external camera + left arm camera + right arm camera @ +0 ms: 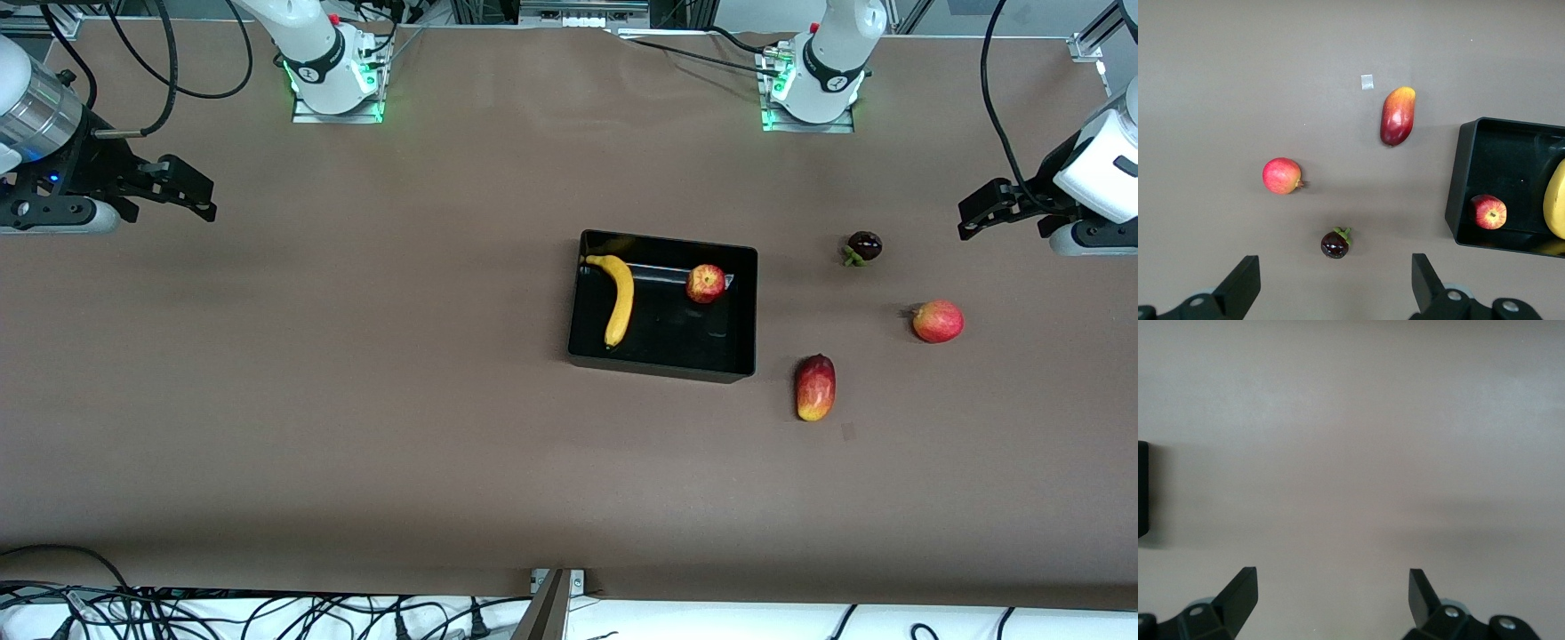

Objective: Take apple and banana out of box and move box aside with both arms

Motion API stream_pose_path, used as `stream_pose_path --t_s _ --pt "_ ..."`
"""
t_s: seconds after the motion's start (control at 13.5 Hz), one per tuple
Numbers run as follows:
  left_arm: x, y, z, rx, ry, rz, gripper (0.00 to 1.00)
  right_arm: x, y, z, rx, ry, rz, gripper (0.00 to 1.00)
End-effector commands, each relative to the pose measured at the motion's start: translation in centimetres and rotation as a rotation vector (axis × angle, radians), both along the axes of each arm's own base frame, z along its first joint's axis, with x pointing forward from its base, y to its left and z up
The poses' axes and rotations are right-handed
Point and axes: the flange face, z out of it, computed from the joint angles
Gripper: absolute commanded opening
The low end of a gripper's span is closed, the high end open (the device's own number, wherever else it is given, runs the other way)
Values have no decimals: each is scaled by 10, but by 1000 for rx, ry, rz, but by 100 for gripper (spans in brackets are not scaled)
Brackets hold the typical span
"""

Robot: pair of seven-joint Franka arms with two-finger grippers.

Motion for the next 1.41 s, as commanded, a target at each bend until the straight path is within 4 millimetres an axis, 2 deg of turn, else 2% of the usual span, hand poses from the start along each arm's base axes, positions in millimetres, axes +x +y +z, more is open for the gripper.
stream_pose_path --t_s 0.0,0.3,0.37,0.59,0.74,0.89,0.97,1.11,1.34 --pt "-3 0 6 -3 11 -16 100 1 -1 4 6 -3 -6 100" --pt "-7 -5 3 -12 43 -23 100 1 -1 4 5 -3 -6 100" --pt "-8 -15 0 -15 60 -35 100 1 -1 4 5 -3 -6 100" --pt "-7 -77 -26 -7 107 -38 100 1 -1 5 5 -4 -5 100" --pt "-12 -135 -57 16 146 31 100 2 -1 4 5 -3 -3 100" --pt "-15 -178 -97 33 166 85 100 1 -1 5 5 -4 -3 100" --pt "-16 -192 -117 25 152 87 100 2 -2 4 5 -3 -4 100" --pt "-19 -203 -152 12 130 82 100 2 -2 4 5 -3 -5 100" --pt "-29 -244 -226 10 177 9 100 2 -3 4 5 -1 -4 100"
